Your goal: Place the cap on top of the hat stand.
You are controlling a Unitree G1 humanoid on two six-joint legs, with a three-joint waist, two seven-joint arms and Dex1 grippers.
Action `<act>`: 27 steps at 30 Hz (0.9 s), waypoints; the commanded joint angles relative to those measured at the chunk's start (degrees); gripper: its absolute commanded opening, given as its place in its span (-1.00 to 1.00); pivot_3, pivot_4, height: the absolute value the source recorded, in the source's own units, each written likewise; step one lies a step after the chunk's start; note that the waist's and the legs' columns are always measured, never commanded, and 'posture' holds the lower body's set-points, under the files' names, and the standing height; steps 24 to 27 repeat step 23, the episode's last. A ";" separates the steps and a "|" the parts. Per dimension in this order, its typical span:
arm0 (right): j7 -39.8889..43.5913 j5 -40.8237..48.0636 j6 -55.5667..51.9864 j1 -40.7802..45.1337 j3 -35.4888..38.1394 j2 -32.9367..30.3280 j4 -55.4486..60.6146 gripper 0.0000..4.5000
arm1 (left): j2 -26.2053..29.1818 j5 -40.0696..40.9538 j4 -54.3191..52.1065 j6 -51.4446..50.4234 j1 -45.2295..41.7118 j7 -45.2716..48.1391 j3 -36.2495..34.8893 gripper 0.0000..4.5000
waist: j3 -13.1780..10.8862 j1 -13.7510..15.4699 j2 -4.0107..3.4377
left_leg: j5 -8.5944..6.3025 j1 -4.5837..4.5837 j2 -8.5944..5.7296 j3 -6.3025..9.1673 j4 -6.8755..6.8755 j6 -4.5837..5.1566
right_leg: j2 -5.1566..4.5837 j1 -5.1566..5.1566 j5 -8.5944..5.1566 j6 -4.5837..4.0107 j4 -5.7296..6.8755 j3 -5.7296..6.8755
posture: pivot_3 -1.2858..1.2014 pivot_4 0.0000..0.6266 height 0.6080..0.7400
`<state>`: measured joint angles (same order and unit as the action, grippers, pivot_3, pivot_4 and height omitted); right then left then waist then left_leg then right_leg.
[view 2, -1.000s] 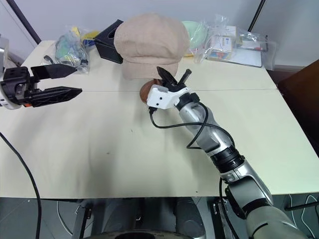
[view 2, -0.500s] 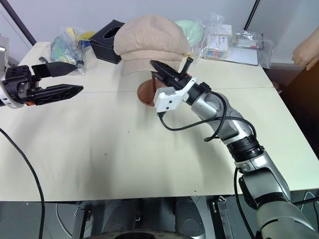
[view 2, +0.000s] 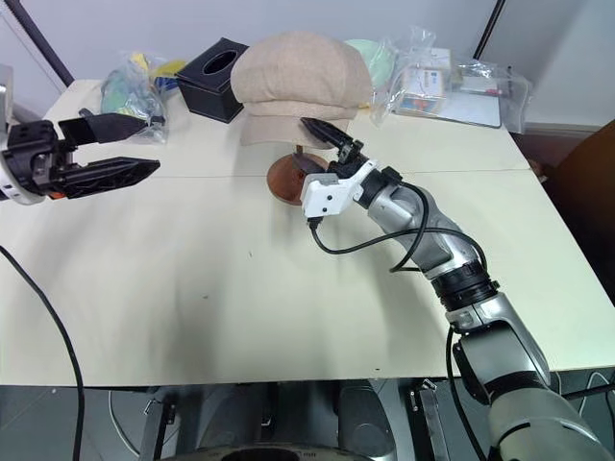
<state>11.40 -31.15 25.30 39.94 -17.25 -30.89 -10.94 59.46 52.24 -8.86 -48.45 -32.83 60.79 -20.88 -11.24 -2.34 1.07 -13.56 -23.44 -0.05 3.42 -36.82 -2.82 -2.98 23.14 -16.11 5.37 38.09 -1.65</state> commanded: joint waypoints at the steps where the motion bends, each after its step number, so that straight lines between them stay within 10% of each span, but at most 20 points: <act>1: 2.97 1.86 -2.34 -5.07 4.47 -3.40 8.32 0.99 | 0.53 -0.13 -0.07 0.50 -1.29 0.01 -0.46 1.00 | 0.00 0.12 0.00 | 0.00 -0.01 0.00 0.00 0.00 0.00 | 0.00 0.00 0.00 0.00 0.00 0.00 | 0.03 -0.52 1.00; 9: 31.56 45.11 -30.82 -18.66 23.47 -17.05 31.21 0.99 | 1.33 -3.75 0.79 3.41 1.28 1.63 -0.62 1.00 | -0.05 -0.10 -0.08 | -0.01 0.01 0.04 -0.01 -0.01 0.01 | -0.02 -0.04 0.00 0.01 0.00 -0.01 | 0.03 -0.52 1.00; 15: 47.95 73.47 -61.61 -11.52 36.07 -31.49 22.53 0.99 | 1.00 -6.03 2.76 6.19 0.51 2.44 -0.56 1.00 | -0.05 -0.05 -0.08 | -0.02 0.11 0.11 -0.02 -0.01 0.03 | -0.04 -0.17 -0.01 -0.03 -0.06 0.01 | 0.03 -0.52 1.00; 27: 52.32 77.70 -71.42 0.73 33.82 -32.85 11.85 0.99 | 1.10 -6.92 5.25 7.28 -2.88 2.40 -0.83 1.00 | -0.06 -0.06 -0.09 | -0.03 0.03 0.09 -0.11 0.02 0.04 | -0.06 -0.05 -0.02 -0.03 -0.12 -0.01 | 0.03 -0.52 1.00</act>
